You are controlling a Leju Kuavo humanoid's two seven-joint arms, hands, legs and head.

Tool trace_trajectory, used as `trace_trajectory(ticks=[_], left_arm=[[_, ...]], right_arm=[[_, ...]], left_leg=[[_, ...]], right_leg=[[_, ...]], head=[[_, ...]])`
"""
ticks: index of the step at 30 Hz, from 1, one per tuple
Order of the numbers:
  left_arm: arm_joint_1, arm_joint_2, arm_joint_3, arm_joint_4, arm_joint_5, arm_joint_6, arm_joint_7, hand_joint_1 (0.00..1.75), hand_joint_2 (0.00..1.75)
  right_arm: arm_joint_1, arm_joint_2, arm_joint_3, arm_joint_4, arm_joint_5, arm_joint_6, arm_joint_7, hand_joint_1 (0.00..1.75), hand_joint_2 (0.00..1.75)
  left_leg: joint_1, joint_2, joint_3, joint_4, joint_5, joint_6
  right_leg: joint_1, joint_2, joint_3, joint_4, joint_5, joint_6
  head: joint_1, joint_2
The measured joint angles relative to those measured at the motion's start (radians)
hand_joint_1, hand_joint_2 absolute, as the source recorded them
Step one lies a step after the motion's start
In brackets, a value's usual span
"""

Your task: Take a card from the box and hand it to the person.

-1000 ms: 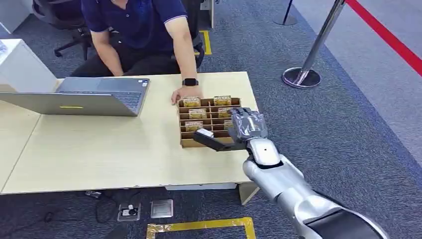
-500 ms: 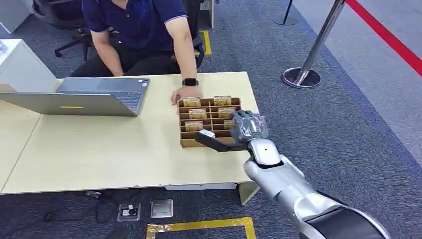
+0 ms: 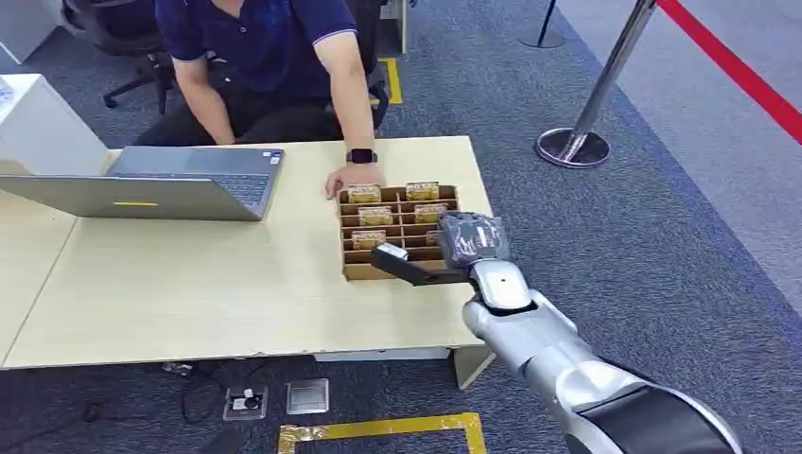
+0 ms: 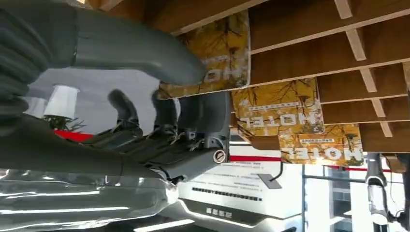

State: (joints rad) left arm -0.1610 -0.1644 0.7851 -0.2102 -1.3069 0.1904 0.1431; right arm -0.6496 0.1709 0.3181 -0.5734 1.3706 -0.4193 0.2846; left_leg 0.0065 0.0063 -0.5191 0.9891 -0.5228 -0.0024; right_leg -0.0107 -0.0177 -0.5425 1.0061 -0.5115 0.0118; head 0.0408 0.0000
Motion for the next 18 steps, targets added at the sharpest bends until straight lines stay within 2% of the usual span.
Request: trace_trajectory(ticks=[14,18], left_arm=[[0.002,0.000,0.000,0.000,0.009,-0.005,-0.013,0.00,0.00],[0.005,0.000,0.000,0.000,0.013,-0.005,-0.021,0.00,0.00]], right_arm=[[-0.004,0.000,-0.007,0.021,0.000,-0.039,-0.014,1.75,1.75],[-0.001,-0.002,-0.009,0.018,-0.003,-0.073,-0.031,1.75,1.75]], left_leg=[[0.000,0.000,0.001,0.000,0.000,0.000],[0.000,0.000,0.000,0.000,0.000,0.000]], right_leg=[[0.000,0.000,0.000,0.000,0.000,0.000],[0.000,0.000,0.000,0.000,0.000,0.000]], head=[[0.000,0.000],[0.000,0.000]])
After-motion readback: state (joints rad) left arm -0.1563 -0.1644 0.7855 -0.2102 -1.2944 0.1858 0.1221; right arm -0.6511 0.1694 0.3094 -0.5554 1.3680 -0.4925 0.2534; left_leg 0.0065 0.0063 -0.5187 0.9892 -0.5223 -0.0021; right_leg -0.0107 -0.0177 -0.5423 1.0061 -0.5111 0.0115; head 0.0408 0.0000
